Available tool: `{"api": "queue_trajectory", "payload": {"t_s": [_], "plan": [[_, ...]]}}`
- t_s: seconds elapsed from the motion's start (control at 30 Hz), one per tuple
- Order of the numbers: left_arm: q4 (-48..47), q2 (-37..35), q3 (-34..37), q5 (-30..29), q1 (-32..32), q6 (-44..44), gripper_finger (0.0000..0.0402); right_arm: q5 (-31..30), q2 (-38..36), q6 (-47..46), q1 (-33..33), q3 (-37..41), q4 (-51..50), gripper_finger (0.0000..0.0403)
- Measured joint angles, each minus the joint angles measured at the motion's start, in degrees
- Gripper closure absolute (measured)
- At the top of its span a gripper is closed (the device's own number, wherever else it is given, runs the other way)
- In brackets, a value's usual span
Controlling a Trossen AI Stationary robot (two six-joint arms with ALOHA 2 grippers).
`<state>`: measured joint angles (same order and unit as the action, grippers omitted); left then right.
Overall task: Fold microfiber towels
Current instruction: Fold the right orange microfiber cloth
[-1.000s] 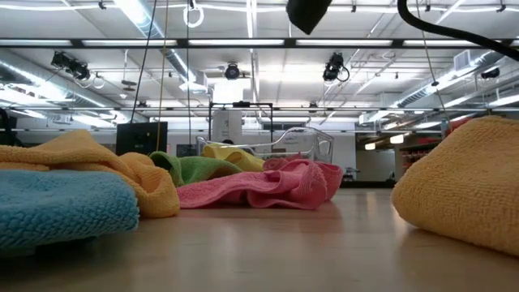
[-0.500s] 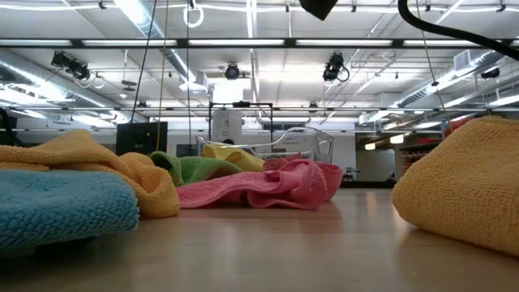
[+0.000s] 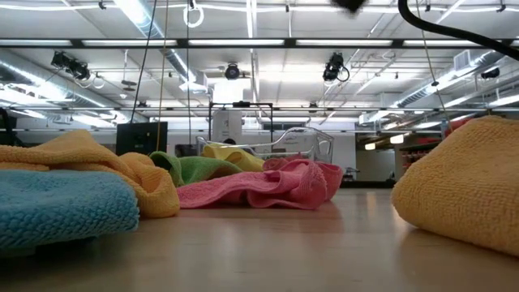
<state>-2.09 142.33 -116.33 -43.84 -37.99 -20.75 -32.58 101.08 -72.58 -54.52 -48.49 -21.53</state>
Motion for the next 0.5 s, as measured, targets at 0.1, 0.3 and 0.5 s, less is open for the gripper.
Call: {"api": "queue_trajectory", "payload": {"t_s": [0.1,0.3,0.5], "plan": [[-1.9,1.2,0.1,-0.1,1.1,0.3,0.0323,0.0,0.0,-0.8,0.0,0.0,0.2,0.0203],[-7.9,1.1,0.1,0.1,2.0,-3.2,0.0284,-1.2,0.0,-2.3,0.0,0.0,3.0,0.0203],[-13.2,-3.3,-0.2,0.0,0.1,-4.1,0.0287,-2.2,0.9,0.2,0.8,0.0,7.1,0.0203]]}}
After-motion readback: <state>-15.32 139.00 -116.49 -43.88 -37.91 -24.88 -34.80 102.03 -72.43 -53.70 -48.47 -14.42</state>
